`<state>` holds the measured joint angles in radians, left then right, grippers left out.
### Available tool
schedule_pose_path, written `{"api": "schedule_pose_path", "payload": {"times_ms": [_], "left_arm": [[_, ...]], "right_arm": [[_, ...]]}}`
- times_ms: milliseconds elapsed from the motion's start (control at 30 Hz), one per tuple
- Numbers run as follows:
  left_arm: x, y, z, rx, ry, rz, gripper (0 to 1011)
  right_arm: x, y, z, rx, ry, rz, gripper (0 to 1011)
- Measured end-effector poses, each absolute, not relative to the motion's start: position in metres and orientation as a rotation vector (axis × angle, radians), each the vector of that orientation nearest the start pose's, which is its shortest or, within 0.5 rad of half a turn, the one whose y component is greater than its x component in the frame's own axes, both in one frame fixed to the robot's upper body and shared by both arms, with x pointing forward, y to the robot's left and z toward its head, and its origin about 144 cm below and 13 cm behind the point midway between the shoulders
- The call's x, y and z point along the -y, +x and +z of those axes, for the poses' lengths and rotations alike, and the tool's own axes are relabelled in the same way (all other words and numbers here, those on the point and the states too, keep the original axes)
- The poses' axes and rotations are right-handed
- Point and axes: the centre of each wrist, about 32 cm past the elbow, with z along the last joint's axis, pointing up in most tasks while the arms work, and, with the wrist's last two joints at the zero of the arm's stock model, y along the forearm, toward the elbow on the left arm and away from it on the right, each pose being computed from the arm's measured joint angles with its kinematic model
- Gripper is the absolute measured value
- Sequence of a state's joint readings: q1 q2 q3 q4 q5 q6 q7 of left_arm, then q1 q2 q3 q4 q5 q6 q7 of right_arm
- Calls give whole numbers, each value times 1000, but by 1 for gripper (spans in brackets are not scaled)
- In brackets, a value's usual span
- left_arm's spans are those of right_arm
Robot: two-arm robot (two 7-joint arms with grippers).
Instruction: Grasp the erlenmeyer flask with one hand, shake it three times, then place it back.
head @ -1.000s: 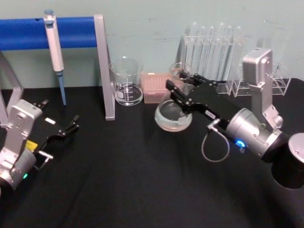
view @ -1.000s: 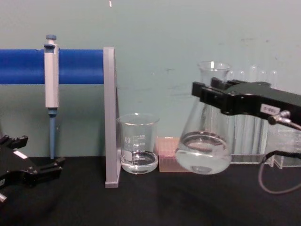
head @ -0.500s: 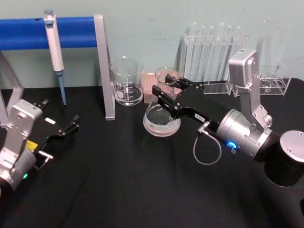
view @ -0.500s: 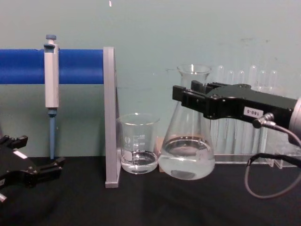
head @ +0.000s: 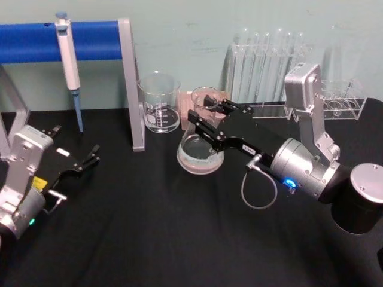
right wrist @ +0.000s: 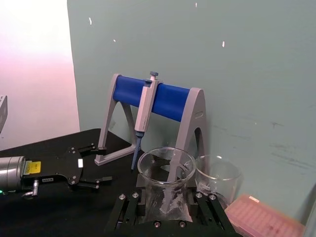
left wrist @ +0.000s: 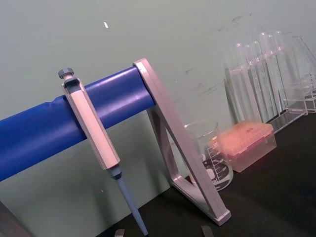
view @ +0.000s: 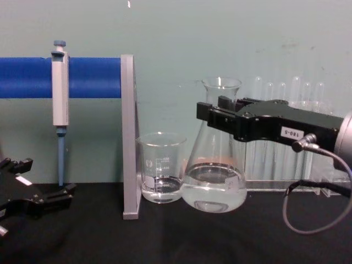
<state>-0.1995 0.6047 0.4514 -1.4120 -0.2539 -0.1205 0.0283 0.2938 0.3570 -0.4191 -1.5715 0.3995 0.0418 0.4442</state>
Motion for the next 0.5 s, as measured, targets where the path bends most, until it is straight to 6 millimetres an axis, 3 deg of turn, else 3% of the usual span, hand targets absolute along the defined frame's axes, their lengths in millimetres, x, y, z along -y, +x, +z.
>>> {"api": "schedule_pose_path", "payload": {"times_ms": [500], "left_arm": [[-310,489,1140,285,304,1248,1001]], "right_arm": [[208,514,1212,90,24,-712,450]]}}
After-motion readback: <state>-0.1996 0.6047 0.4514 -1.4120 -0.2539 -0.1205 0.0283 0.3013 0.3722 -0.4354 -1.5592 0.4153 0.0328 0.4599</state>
